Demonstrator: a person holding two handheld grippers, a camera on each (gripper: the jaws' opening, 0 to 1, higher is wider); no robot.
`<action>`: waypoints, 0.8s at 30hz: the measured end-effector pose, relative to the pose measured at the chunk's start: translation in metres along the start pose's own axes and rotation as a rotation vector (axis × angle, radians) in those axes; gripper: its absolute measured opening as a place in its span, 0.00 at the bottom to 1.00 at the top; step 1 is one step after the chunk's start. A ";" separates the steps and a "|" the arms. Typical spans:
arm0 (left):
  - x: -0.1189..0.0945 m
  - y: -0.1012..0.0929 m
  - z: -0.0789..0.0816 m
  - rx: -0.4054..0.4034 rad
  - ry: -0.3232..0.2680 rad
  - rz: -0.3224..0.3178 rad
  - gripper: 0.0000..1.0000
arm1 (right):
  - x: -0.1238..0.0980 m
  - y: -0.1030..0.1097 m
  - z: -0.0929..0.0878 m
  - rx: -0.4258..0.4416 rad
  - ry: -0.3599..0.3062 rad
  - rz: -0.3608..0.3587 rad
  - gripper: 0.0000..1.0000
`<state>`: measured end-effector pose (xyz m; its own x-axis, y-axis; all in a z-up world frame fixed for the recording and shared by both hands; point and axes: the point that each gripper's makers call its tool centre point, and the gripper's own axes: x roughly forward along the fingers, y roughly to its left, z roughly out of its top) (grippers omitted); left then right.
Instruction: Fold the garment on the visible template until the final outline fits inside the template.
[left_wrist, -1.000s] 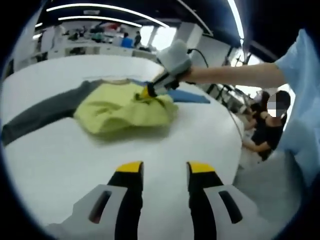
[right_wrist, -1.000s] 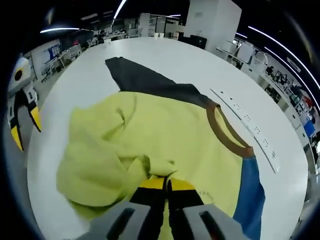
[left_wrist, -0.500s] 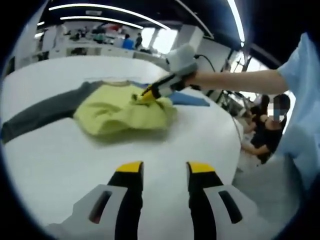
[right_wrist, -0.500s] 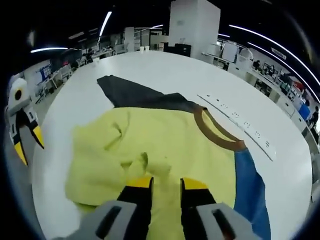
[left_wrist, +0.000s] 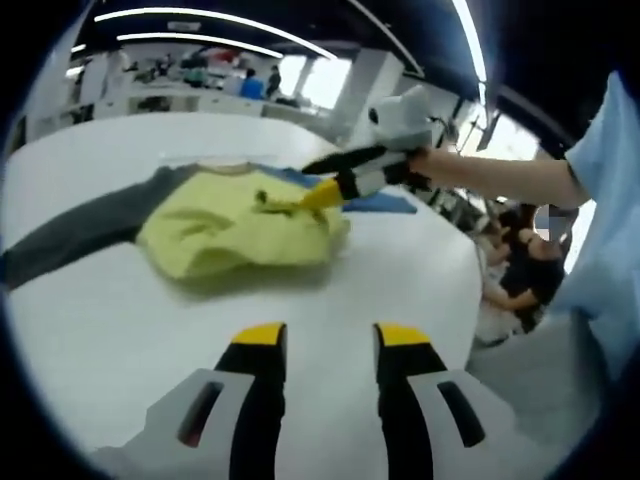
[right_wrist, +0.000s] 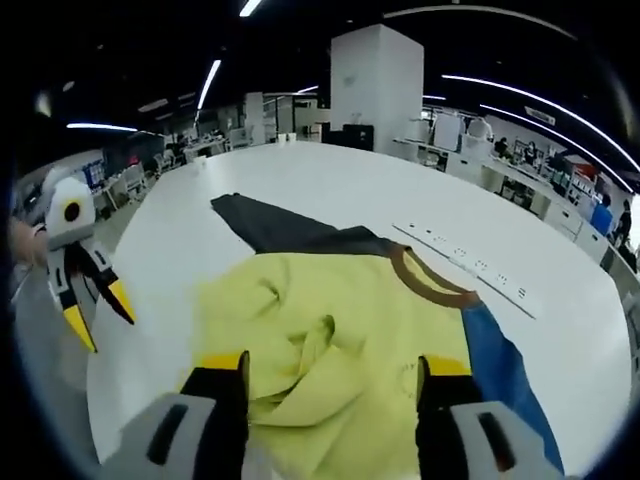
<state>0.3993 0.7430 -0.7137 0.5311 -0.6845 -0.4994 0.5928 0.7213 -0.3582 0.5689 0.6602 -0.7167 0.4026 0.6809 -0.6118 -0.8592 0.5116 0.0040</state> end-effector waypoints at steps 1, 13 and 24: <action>0.001 0.000 0.000 0.004 0.002 0.000 0.31 | -0.004 0.003 -0.001 0.002 -0.004 0.003 0.71; 0.009 0.000 0.007 0.010 0.003 -0.013 0.32 | -0.032 0.005 -0.014 0.022 -0.007 0.008 0.98; 0.020 0.008 0.020 -0.008 -0.020 0.022 0.30 | -0.041 0.005 -0.028 0.043 0.009 -0.016 1.00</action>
<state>0.4268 0.7326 -0.7106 0.5560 -0.6706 -0.4910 0.5760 0.7368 -0.3540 0.5390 0.6200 -0.7138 0.4128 0.6678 -0.6194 -0.8383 0.5445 0.0283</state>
